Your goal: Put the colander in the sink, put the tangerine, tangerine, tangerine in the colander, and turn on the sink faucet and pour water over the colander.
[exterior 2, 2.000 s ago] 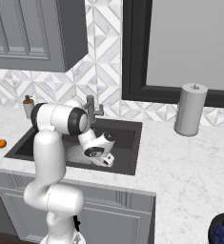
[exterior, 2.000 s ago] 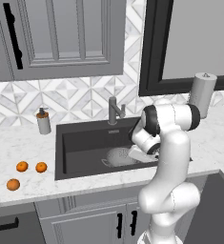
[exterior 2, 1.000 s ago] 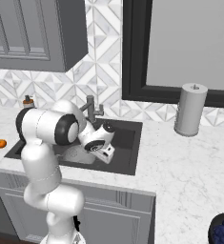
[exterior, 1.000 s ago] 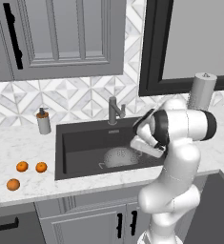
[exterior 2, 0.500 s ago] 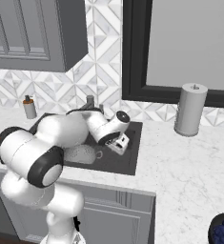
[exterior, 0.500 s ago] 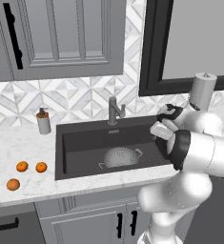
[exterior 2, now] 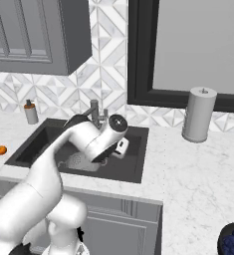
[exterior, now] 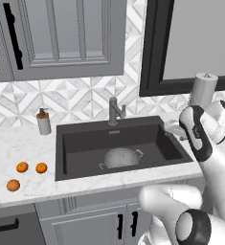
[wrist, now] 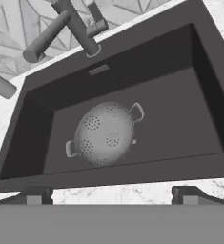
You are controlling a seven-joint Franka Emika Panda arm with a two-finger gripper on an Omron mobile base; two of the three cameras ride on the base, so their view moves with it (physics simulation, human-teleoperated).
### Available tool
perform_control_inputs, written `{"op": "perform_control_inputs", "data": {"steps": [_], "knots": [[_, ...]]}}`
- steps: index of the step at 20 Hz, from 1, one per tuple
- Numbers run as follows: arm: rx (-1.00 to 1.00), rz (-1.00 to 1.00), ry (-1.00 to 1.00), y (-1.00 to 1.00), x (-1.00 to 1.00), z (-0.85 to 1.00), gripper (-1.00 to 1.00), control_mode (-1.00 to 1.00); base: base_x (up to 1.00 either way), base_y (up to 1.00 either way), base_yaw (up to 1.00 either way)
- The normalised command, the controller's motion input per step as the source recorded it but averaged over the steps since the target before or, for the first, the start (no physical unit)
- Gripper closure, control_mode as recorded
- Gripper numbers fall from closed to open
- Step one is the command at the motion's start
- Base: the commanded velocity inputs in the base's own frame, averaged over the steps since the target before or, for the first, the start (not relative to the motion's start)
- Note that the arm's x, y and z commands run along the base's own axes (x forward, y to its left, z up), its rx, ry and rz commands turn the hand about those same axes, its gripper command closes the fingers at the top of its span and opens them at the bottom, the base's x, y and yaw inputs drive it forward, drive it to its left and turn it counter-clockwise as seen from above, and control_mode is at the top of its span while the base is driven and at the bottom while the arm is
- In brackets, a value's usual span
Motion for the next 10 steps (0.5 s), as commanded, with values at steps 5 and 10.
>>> {"op": "perform_control_inputs", "data": {"steps": [5, 10], "knots": [[-0.2, 0.05, -0.11, 0.95, -0.98, 1.0, -1.0, -1.0, 0.0, 0.0, 0.0], [-0.2, 0.04, 0.01, 1.0, -0.8, 1.0, -1.0, -1.0, 0.0, 0.0, 0.0]]}}
